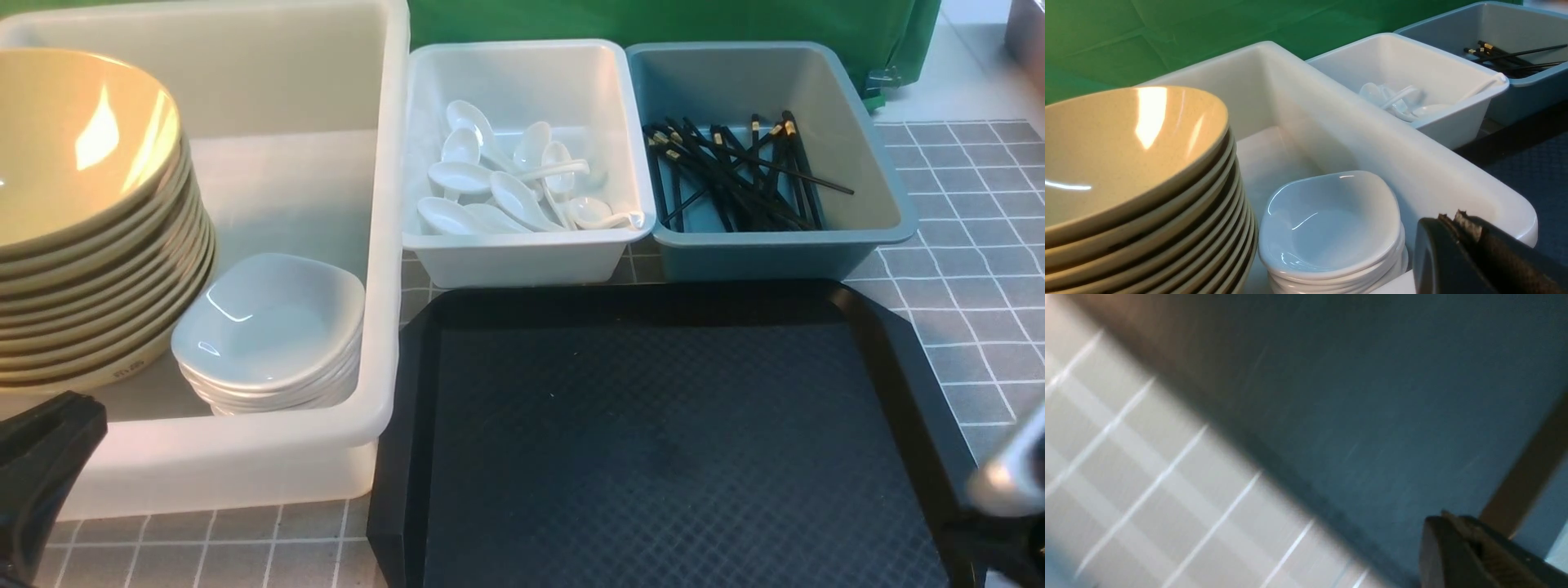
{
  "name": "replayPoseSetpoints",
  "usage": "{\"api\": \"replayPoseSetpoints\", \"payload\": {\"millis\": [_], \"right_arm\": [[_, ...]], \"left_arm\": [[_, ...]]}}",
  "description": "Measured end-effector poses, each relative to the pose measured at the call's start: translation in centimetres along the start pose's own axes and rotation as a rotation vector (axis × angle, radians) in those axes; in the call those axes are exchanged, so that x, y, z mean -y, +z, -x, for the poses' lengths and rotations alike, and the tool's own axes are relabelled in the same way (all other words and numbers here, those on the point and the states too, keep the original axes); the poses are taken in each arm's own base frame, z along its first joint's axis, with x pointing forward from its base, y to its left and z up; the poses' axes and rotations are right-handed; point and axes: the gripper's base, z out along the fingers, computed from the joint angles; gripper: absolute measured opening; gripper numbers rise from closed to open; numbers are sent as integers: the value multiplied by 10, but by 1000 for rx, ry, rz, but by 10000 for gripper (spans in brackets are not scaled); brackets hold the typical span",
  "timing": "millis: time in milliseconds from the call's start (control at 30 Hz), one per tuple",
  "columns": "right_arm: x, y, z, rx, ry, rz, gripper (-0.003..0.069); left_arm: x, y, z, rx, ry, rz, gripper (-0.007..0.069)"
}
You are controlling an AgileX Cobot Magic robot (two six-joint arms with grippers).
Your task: On grey table put chopsticks spoon bowls plates into blue grey white boxes.
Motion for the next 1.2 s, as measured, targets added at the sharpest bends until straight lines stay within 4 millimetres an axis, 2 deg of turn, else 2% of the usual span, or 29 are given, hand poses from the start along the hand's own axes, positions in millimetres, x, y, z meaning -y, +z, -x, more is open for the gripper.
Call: {"api": "replayPoseSetpoints", "payload": {"millis": [100, 133, 233, 333, 500, 600, 767, 1200], "right_arm": [[6, -15, -19, 224, 44, -85, 34], [6, -14, -22, 240, 47, -91, 34], [9, -20, -47, 444, 101, -211, 34], [9, -12, -70, 586, 146, -311, 34], [10, -4, -92, 741, 234, -439, 34], [11, -3, -98, 704, 306, -473, 36], [9, 9, -115, 496, 427, -450, 38], [9, 9, -116, 481, 414, -451, 45]], "left_arm": [[0, 0, 0, -1, 0, 0, -8], [0, 0, 0, -1, 0, 0, -8], [0, 0, 0, 0, 0, 0, -8], [0, 0, 0, 0, 0, 0, -8], [0, 0, 0, 0, 0, 0, -8], [0, 0, 0, 1, 0, 0, -8], [0, 0, 0, 0, 0, 0, -8], [0, 0, 0, -1, -1, -1, -8]]}}
